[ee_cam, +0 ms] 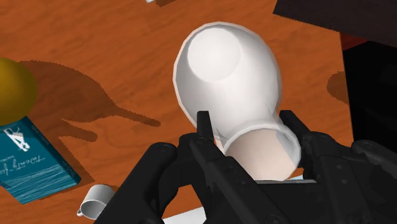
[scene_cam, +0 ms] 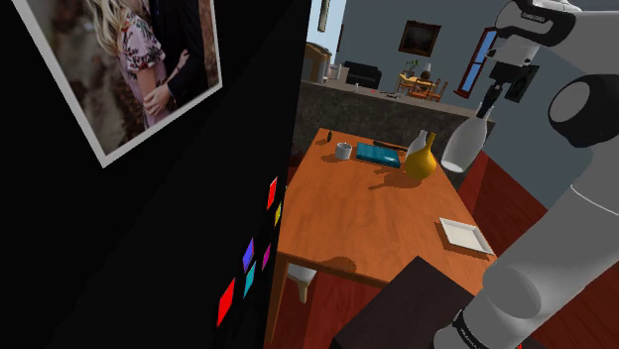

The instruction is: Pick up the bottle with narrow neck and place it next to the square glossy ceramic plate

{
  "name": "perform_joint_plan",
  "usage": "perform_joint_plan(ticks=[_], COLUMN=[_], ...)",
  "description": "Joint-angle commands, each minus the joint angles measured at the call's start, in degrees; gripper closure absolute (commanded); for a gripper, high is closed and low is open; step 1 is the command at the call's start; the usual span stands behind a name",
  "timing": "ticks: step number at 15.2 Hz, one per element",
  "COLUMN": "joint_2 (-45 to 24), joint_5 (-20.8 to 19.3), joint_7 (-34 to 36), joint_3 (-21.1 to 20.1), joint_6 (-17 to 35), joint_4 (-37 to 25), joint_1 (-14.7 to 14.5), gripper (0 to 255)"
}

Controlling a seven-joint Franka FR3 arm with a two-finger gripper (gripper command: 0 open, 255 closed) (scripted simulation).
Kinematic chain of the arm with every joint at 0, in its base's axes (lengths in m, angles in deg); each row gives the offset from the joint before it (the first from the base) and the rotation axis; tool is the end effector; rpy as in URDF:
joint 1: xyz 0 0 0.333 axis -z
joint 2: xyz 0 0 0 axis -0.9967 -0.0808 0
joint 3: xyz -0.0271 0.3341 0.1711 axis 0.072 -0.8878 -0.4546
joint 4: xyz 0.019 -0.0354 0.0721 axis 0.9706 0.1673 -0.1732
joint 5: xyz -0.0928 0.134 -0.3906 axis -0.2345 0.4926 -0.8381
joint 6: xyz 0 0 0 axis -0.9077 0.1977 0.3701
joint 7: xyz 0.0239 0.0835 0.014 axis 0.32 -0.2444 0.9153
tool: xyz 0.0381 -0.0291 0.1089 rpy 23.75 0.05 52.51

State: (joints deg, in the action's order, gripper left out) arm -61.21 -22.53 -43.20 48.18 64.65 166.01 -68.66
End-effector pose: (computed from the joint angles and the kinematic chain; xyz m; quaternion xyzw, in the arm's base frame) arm 0.3262 -0.4499 0.7562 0.9931 0.1145 0.0273 0.0001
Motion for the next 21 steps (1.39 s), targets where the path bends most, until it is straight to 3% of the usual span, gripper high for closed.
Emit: perform_joint_plan(ticks=[1,21], joint_2=[0.2,6.1], joint_5=[-0.1,-3.6], joint_7=[-1.2,0.9], joint_3=[0.5,-0.9], joint_6=[1.6,18.2], joint_4=[1.8,23.1], joint_1=[0.5,0.0], gripper=[255,255])
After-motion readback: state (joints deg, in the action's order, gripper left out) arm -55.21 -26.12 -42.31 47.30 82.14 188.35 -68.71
